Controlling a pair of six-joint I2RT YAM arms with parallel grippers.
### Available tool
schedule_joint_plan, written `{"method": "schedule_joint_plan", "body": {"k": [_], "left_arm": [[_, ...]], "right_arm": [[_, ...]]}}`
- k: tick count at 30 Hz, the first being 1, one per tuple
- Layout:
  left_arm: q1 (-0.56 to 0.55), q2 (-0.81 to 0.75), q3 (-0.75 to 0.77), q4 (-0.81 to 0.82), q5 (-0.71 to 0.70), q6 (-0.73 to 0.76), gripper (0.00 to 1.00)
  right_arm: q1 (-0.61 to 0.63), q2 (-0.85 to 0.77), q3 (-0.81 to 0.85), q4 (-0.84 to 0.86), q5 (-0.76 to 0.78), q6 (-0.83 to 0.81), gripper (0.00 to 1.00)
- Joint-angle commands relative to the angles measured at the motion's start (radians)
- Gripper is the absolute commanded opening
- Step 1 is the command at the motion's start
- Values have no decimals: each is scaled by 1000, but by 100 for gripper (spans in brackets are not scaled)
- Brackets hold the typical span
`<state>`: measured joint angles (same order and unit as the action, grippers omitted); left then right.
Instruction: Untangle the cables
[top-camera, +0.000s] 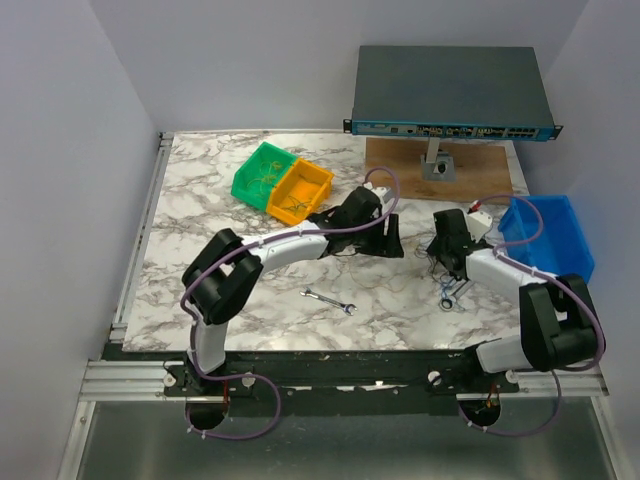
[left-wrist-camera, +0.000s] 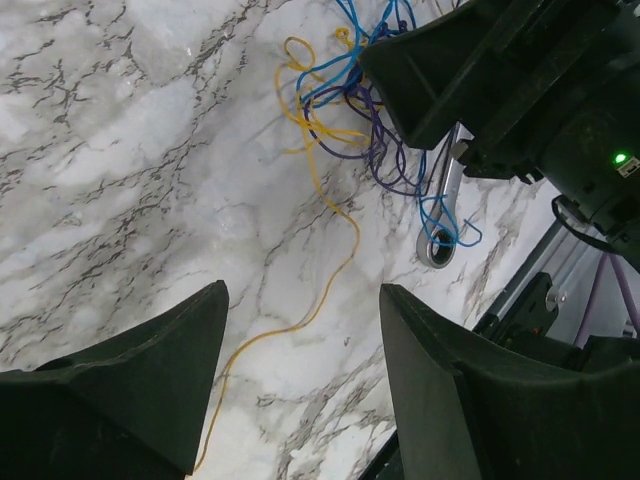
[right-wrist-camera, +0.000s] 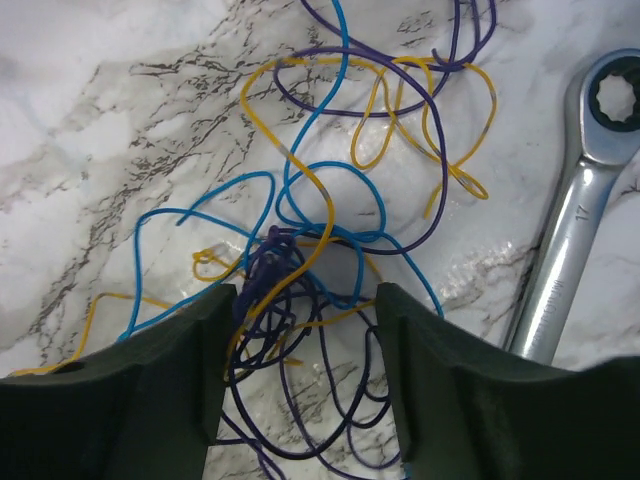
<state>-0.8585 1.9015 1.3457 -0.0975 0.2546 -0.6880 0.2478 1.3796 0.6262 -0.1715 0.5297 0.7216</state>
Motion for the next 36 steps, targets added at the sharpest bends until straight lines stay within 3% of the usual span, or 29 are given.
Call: {"method": "schedule_joint_plan", "body": {"k": [1,4,6,12,16,20,23,25,26,36], "left_arm": [[-7,62,61,60,63,-57,62],[-9,107,99,55,74,-75,60],[-10,141,122,52,85,-88,60],[-13,191,157,55,94,-119,53],[-15,206,165,33,81,-128,44],[-16,218,158,39,88,-141,25],[-20,236,161,61,115,-156,18],[-20,244,161,92,149,-166,3],[-20,243,167,92,152,-165,0],[148,-55,17,-22,54,-18,0]], "right_arm": [[-9,52,36,55,-29,-2,56],[-8,21,12,69,-39,5,34],[-9,-2,1,73,-47,1,28],[-8,-14,1,71,-71,-1,26],[-8,-20,1,68,-72,0,26],[-8,-33,2,69,-73,3,26],[-8,-37,2,67,-73,7,26],[-8,-44,2,66,-70,11,26],[-8,-49,1,61,-63,17,24],[-68,-209,-72,-1,56,131,5]]}}
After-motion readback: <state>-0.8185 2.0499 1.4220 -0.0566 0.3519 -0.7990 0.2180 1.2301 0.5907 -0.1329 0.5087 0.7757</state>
